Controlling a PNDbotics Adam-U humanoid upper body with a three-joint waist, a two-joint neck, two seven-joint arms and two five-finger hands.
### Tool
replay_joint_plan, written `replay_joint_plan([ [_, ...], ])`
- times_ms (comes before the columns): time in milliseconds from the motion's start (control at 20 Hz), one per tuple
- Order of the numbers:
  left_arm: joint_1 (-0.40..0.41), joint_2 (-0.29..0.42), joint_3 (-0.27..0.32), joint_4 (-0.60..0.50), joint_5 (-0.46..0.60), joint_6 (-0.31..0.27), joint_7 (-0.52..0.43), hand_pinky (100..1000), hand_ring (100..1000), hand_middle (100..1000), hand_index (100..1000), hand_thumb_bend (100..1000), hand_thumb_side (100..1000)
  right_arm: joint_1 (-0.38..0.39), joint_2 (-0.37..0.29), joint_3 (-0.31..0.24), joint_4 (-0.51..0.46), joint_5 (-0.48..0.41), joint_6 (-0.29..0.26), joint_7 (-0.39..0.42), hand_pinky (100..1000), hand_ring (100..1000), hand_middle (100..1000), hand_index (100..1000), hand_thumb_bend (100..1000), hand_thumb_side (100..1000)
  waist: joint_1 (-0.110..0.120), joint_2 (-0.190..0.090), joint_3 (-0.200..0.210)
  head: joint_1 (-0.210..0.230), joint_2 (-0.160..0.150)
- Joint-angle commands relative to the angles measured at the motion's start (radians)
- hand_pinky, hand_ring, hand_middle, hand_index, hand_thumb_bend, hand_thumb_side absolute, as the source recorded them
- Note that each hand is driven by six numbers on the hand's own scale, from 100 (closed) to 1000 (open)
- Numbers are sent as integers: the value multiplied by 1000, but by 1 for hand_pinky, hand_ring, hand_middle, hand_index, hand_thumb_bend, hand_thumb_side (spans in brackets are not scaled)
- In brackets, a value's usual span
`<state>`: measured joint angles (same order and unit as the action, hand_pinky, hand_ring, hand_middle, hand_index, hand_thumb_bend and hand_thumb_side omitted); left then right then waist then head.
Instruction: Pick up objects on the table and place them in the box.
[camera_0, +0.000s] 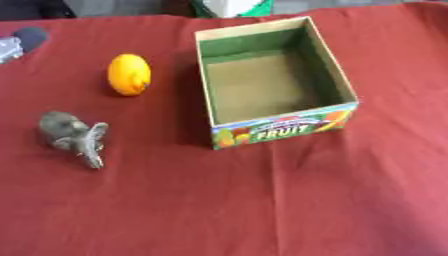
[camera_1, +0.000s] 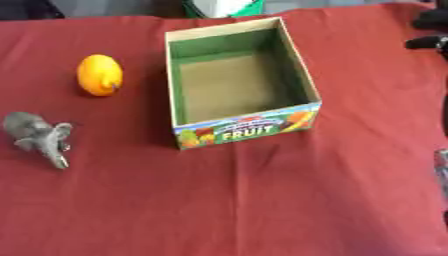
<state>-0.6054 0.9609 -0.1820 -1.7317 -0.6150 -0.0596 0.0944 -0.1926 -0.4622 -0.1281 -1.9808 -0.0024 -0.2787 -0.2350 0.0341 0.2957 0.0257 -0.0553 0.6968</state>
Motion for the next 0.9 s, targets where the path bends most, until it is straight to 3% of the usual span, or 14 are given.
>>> replay_joint_plan([
  [50, -42, 46, -19, 31, -52, -49, -50, 890, 904, 939, 999, 703, 726, -3, -30, -1, -19, -1, -2, 2, 590, 703, 641, 776, 100, 1000, -2, -22, 0, 0, -10],
  [400, -120, 35, -85, 122, -158, -155, -157, 911, 937, 976, 1000, 821, 660, -4, -31, 2, -19, -3, -1, 8, 591, 704, 641, 774, 100, 1000, -6, -28, -3, 5, -11],
  [700, -132, 44, -104, 204, -251, -248, -249, 910, 933, 976, 1000, 950, 589, -1, -32, 3, -19, -3, 1, 9, 590, 703, 640, 773, 100, 1000, -4, -30, 0, 6, -17],
  [900, -120, 54, -100, 228, -303, -298, -308, 933, 944, 970, 1000, 941, 554, 1, -30, 3, -19, -1, 6, 9, 590, 703, 640, 773, 100, 1000, -3, -31, 2, 5, -21],
])
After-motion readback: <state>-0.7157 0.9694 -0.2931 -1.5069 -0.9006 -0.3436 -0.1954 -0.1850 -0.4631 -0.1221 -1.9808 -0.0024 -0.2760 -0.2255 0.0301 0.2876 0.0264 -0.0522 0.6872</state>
